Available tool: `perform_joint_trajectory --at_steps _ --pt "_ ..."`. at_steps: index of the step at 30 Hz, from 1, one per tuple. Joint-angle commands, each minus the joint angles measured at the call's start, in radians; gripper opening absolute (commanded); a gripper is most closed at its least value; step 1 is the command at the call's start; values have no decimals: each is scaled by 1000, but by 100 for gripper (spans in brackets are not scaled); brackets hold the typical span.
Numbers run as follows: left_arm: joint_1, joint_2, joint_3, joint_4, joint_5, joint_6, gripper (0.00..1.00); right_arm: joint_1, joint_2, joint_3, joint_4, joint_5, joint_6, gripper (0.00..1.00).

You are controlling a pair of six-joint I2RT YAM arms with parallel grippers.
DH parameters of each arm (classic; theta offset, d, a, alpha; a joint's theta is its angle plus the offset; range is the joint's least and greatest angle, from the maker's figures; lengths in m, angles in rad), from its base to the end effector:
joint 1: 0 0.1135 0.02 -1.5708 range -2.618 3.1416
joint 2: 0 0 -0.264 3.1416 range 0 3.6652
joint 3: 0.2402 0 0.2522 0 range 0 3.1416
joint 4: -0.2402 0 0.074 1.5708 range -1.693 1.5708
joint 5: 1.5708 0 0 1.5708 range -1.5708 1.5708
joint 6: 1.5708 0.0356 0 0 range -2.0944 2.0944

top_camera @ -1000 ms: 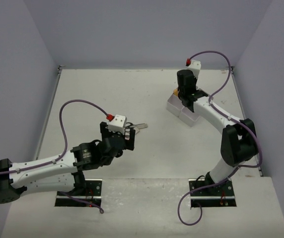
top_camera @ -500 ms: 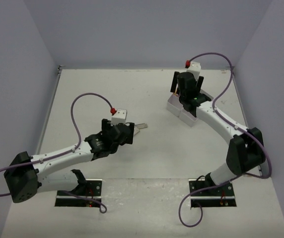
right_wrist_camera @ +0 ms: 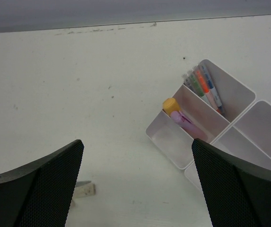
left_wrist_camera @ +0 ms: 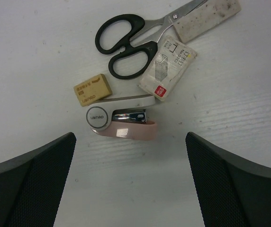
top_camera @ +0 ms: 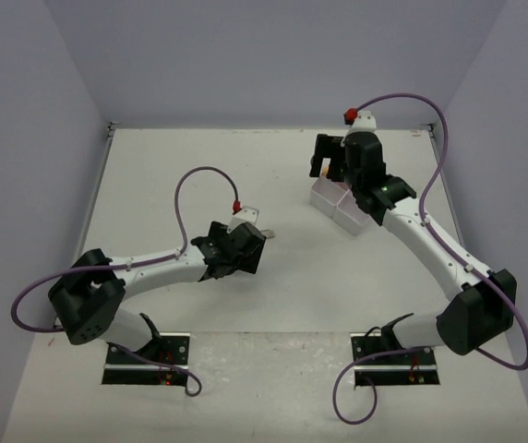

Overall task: Sort the stationery into containers
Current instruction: Pick up the stationery from the center of the board.

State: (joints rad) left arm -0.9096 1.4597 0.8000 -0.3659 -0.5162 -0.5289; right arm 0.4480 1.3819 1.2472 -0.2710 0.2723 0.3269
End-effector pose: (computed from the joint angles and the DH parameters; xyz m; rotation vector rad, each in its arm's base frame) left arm 0.1830 -0.2066 0.1834 0.2805 2.3932 0.0346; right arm 0.2932 0.1303 0.3566 0.0580 1.9675 0.2393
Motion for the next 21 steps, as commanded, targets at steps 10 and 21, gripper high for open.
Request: perform_joint_trajectory --at_steps 10,21 --pt "11 51 218 -403 -117 -967 96 0 -54 18 -19 -108 -40 99" --pt "25 219 326 -619 -258 -1403 82 1 -84 -2 -2 -140 -43 99"
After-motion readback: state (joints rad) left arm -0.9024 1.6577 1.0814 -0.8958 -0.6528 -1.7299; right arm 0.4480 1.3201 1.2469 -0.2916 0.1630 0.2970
